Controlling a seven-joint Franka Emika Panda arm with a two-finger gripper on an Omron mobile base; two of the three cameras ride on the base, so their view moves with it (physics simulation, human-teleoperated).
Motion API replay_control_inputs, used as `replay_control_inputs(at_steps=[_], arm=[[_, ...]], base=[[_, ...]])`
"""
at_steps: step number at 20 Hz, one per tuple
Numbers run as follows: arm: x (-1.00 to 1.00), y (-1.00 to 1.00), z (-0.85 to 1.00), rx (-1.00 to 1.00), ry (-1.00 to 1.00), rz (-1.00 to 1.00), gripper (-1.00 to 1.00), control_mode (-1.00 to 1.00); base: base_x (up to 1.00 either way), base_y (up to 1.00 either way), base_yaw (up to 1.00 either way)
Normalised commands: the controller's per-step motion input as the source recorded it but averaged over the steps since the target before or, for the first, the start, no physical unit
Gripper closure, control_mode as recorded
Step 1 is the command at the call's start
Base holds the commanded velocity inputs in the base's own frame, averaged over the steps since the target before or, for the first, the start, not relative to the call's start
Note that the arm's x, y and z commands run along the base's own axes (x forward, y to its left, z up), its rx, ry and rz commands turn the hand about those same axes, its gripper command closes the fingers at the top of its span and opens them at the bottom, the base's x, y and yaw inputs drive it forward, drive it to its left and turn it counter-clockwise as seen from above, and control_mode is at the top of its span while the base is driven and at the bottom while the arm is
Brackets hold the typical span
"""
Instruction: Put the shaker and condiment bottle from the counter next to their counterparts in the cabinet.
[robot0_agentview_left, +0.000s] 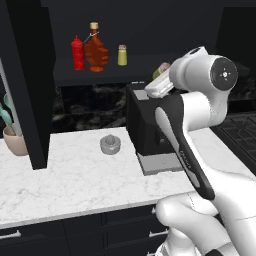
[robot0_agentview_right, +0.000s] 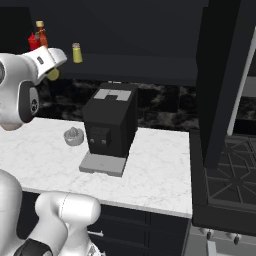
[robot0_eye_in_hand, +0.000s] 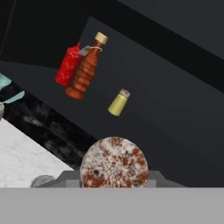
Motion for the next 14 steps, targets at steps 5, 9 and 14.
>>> replay_control_inputs(at_steps=[5,9,14], arm=[[0.55,0.23,0.02,0.01,0.0,0.0,1.0,-1.0],[0.48,0.17,0.08,0.02,0.03,0.0,1.0,-1.0],[0.39,0.1,0.07,0.04,0.06,0.0,1.0,-1.0]], base=[[0.0,0.0,0.0],[0.0,0.0,0.0],[0.0,0.0,0.0]])
